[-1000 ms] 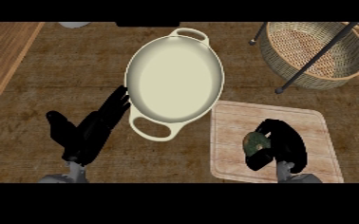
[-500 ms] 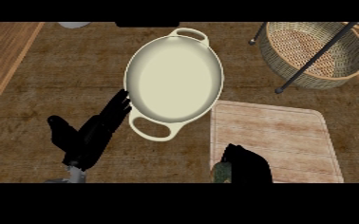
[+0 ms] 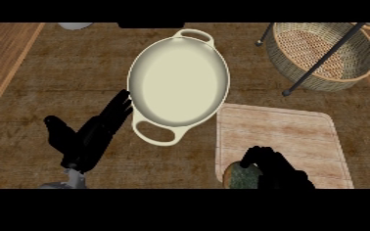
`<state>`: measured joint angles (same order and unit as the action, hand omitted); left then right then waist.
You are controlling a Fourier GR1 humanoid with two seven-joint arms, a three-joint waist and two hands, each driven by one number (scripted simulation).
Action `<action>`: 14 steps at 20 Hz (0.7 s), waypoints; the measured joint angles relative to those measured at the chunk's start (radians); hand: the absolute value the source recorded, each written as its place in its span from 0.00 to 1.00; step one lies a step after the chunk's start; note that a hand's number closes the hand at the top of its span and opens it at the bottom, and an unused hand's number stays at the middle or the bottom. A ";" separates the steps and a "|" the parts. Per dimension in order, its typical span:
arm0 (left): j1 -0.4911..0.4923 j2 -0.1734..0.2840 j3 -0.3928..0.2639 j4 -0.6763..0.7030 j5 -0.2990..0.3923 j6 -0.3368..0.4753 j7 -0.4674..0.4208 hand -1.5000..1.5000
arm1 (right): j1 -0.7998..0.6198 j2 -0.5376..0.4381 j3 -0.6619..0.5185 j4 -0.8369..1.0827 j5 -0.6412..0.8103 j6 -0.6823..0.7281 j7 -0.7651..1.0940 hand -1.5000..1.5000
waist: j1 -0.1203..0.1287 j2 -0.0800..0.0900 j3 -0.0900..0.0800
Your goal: Pick the squash from the cutting board and place it in the pot
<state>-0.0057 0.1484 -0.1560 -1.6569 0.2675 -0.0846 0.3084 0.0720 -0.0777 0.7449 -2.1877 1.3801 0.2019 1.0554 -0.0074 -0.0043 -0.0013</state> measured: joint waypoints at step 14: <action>-0.009 -0.018 -0.010 0.014 -0.028 -0.008 -0.009 0.50 | -0.545 0.065 -0.148 -0.050 -0.194 0.138 0.060 1.00 | 0.026 0.005 -0.001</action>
<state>-0.0143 0.1308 -0.1659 -1.6430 0.2391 -0.0927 0.2993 -0.4730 -0.0131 0.5970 -2.2382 1.1858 0.3396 1.1155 0.0183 0.0006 -0.0025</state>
